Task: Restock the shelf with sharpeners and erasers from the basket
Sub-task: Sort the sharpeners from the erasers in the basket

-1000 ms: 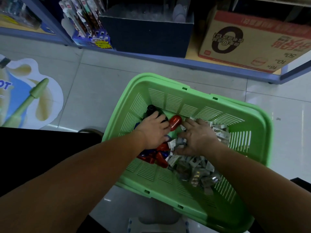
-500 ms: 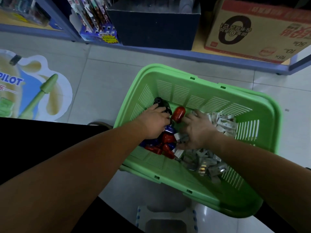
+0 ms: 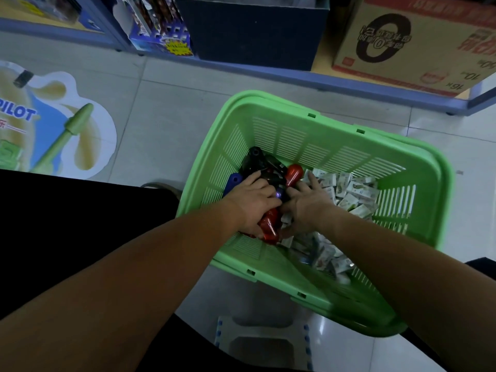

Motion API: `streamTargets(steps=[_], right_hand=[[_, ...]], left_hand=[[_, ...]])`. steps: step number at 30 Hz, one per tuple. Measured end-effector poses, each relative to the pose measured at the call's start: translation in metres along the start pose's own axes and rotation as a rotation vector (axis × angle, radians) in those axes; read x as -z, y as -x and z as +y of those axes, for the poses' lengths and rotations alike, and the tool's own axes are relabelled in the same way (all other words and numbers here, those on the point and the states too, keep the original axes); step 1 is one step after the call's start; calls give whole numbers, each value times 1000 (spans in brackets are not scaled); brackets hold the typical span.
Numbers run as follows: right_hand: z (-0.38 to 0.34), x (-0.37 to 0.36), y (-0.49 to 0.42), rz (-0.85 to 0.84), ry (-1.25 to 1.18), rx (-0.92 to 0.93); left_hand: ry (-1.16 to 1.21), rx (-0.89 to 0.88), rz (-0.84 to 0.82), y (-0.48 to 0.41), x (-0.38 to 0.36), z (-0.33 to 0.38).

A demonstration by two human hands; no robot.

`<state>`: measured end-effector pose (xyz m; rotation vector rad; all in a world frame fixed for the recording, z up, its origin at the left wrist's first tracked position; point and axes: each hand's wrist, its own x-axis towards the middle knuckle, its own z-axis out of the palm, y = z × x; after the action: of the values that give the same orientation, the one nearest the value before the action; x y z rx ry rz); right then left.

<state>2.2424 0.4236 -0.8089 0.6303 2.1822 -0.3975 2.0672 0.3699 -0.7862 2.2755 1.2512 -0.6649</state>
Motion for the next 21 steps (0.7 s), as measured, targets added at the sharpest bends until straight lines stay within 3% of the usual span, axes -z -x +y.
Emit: streamTargets(steps=[12,16,19,21], right_hand=[[5,-2,19,-4,71,109],[12,0,18,63,-154,130],[26,8,16,167,-484,57],[36,13,12,282,-549,-36]], left_hand=[[-116,74,-14,6,2,-19],[-57,96,-15,7,9,-20],[97,107,112,6,14,-16],[179,97,204,4,14,-9]])
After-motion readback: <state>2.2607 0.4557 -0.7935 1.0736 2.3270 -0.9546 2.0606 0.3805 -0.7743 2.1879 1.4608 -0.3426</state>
